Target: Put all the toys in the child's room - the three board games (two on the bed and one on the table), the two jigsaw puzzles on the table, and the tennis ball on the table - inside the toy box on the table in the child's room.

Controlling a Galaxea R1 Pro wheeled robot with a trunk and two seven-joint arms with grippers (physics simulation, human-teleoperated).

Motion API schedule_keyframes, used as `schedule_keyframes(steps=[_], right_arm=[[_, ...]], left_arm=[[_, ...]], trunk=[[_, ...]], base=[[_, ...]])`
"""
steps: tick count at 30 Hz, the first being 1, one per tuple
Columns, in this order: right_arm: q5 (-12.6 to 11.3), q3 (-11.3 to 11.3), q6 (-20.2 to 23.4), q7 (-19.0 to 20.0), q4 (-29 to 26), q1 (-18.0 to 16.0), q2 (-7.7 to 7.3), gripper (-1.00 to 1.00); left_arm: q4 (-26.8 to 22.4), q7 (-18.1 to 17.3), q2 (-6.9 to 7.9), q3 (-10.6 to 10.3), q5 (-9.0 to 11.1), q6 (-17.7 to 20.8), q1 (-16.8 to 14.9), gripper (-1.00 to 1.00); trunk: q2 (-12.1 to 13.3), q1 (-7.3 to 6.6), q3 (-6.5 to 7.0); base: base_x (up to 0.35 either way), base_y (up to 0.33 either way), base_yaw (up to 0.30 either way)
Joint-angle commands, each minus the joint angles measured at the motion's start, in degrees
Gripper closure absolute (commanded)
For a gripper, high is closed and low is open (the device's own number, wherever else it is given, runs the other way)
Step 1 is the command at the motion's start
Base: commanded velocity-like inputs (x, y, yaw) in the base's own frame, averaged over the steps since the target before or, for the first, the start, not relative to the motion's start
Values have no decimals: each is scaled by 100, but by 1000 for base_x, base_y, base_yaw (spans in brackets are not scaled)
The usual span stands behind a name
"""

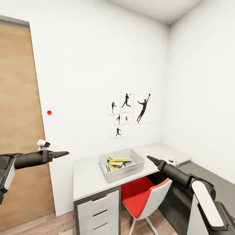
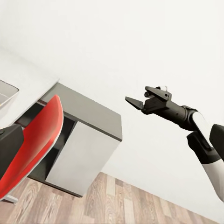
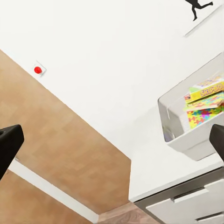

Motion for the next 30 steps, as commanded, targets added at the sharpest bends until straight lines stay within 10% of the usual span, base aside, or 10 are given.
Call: schedule_keyframes(steps=[1, 30], right_arm=[[18, -13, 29, 31, 6, -3, 0, -100], [23, -107, 22, 142, 173, -3, 3, -100]], left_arm=[[1, -24, 0, -1, -5, 61, -1, -100], [1, -24, 2, 3, 2, 61, -1, -100]], trunk=[[-5, 2, -3], [-5, 2, -63]], base=[[-55, 32, -49], [12, 48, -150]])
